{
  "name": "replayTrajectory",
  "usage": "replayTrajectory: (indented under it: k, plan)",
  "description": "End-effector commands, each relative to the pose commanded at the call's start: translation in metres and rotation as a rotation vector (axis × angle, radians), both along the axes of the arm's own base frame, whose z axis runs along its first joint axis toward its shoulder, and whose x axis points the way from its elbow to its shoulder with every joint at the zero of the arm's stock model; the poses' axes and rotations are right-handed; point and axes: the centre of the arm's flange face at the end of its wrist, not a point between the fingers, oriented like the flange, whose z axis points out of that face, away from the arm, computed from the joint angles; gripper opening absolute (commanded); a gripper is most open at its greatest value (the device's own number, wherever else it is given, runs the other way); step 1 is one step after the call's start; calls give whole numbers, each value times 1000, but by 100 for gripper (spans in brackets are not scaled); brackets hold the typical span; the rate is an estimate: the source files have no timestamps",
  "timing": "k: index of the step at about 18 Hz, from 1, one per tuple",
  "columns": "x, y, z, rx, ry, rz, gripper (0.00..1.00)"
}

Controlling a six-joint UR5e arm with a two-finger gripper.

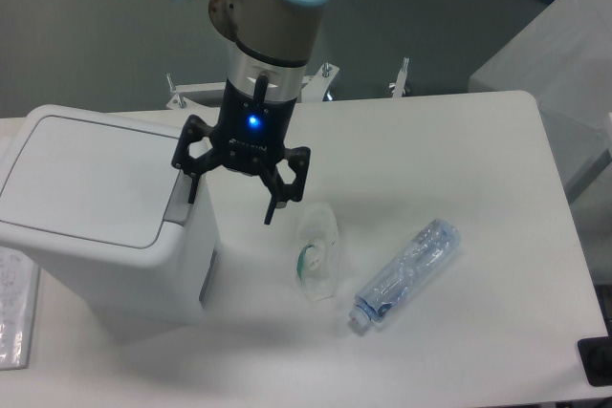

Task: Open the trash can
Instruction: 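Lower the gripper finger onto the grey tab and press it down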

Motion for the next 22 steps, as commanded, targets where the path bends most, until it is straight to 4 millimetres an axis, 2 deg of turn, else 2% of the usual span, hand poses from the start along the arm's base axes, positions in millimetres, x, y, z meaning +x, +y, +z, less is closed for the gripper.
replayTrajectory:
  k: [22]
  plan:
    - [5, 1, -9, -12, -18, 1, 100]
